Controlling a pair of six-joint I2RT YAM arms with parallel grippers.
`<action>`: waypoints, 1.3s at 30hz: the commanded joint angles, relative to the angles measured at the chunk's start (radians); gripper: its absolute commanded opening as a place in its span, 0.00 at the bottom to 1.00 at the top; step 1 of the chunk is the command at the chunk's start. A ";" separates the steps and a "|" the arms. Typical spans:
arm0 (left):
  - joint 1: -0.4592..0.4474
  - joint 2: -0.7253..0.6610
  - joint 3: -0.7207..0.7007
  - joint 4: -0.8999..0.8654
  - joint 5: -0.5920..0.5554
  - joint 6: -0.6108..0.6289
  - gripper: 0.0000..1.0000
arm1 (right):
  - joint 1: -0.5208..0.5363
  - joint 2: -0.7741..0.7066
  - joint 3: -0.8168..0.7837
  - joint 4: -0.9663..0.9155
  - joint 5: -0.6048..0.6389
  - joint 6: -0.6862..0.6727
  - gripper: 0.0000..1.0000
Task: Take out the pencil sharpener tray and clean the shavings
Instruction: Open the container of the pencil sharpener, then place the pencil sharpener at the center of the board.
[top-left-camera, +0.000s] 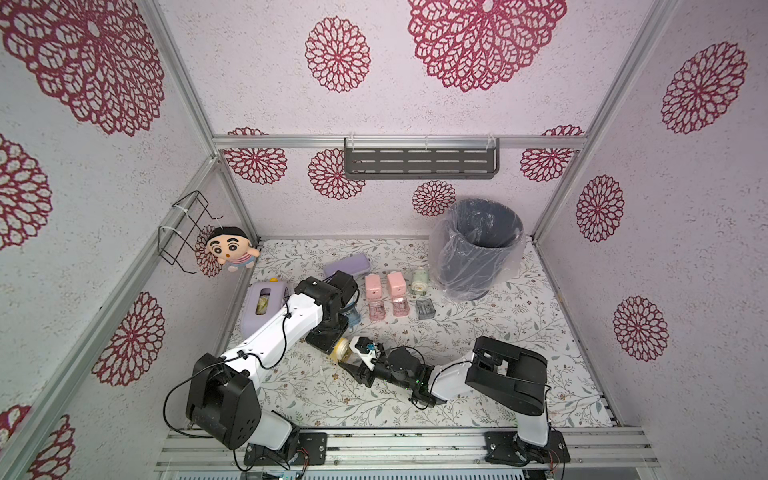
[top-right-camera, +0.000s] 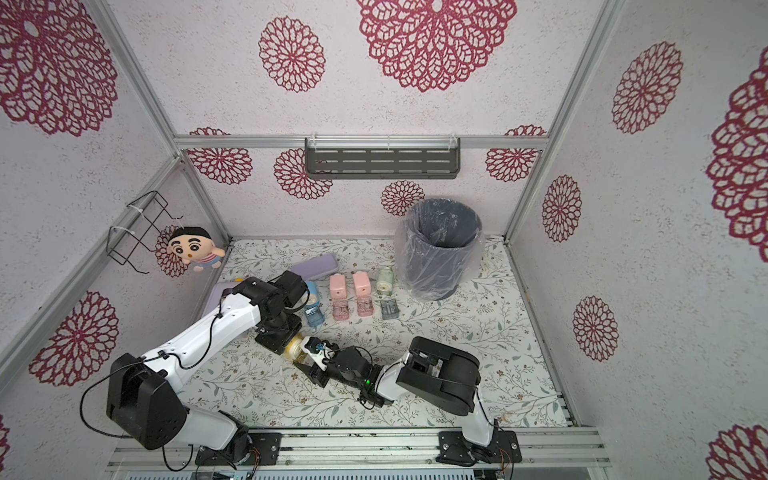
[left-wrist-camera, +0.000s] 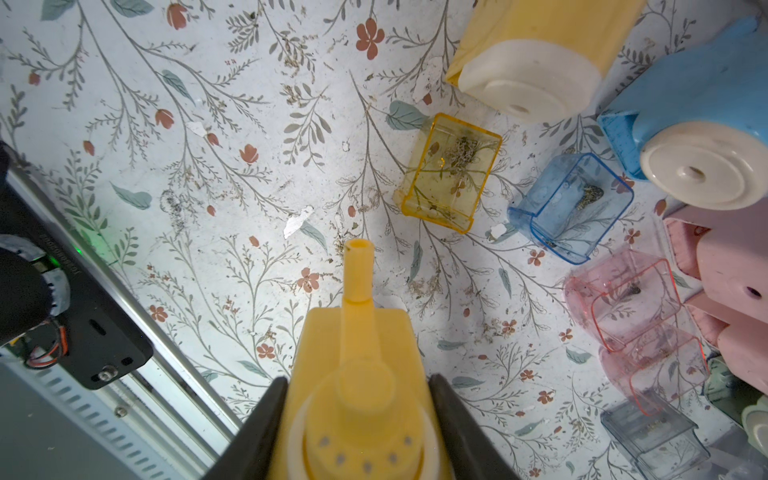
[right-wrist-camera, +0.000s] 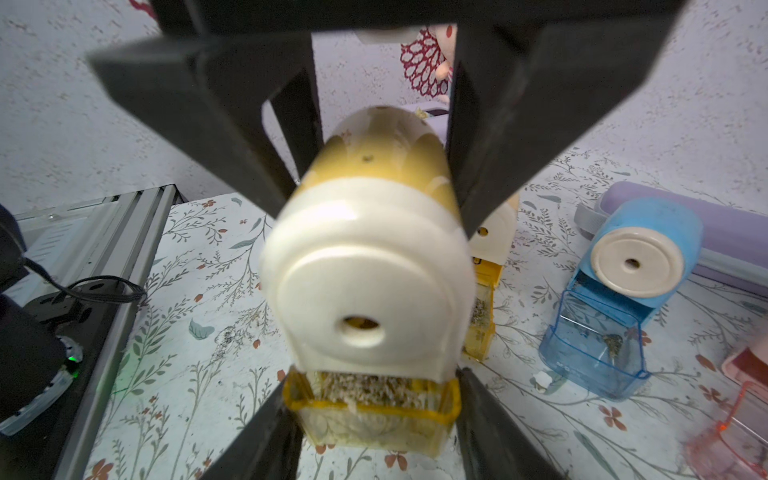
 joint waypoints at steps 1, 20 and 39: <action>0.006 0.005 0.021 -0.028 -0.006 0.011 0.26 | -0.014 0.003 0.022 0.014 0.009 0.003 0.57; 0.011 -0.022 -0.031 -0.024 -0.122 -0.009 0.26 | -0.014 -0.085 -0.101 0.050 -0.018 -0.006 0.42; 0.098 -0.185 -0.319 0.226 -0.160 0.069 0.30 | -0.012 -0.100 -0.169 0.077 -0.009 0.026 0.41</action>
